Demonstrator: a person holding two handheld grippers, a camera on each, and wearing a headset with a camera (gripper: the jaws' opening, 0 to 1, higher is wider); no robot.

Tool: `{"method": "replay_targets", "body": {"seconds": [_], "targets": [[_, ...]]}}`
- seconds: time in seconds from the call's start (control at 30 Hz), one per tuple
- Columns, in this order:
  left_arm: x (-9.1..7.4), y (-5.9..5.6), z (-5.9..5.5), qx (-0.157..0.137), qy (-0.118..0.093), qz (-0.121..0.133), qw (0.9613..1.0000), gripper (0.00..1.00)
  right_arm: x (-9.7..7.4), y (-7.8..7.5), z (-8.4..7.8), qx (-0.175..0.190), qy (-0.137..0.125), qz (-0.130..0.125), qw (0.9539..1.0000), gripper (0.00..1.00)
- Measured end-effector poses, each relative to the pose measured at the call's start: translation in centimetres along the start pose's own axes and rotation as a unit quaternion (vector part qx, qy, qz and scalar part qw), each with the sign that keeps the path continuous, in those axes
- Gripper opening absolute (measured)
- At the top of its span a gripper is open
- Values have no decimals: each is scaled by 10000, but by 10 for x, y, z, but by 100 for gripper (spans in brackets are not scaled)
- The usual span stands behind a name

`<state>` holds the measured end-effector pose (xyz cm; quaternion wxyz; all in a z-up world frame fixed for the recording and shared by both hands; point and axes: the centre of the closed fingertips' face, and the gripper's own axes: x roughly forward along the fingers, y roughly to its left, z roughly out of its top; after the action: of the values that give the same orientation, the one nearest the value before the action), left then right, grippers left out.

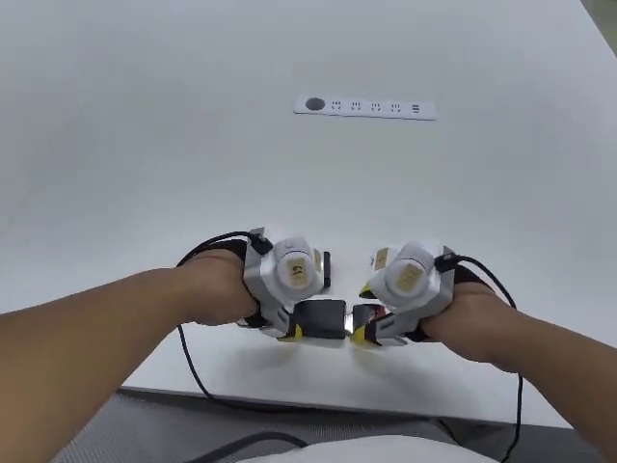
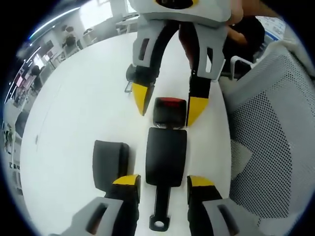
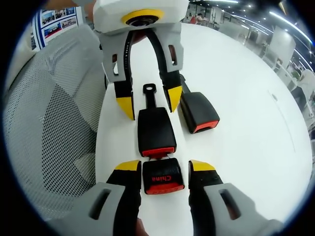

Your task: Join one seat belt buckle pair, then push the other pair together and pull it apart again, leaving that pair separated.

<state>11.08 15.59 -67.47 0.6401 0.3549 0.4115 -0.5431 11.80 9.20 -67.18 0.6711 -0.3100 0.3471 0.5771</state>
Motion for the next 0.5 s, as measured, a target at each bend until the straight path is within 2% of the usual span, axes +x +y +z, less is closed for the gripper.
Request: {"method": "replay_targets", "body": {"seconds": [0.1, 0.2, 0.23, 0.33, 0.43, 0.5], "targets": [[-12, 7, 6, -144, -190, 63, 9997, 39, -7, -2, 2, -34, -63, 20, 10000, 36], [-21, 18, 15, -589, -592, 92, 9965, 40, -16, -9, 1, -57, -115, -30, 9999, 36], [-24, 24, 16, -536, -624, 134, 9965, 40, -18, -12, -1, -55, -123, -63, 9999, 36], [-28, 37, 15, -551, -628, 257, 9962, 40, -27, -22, -6, -37, -103, -171, 9998, 36], [-25, 50, 13, -536, -570, 374, 9962, 40, -30, -36, -19, -82, 5, -267, 9996, 36], [-24, 53, 13, -483, -483, 398, 9969, 41, -33, -45, -27, -70, 72, -320, 9994, 36]]}}
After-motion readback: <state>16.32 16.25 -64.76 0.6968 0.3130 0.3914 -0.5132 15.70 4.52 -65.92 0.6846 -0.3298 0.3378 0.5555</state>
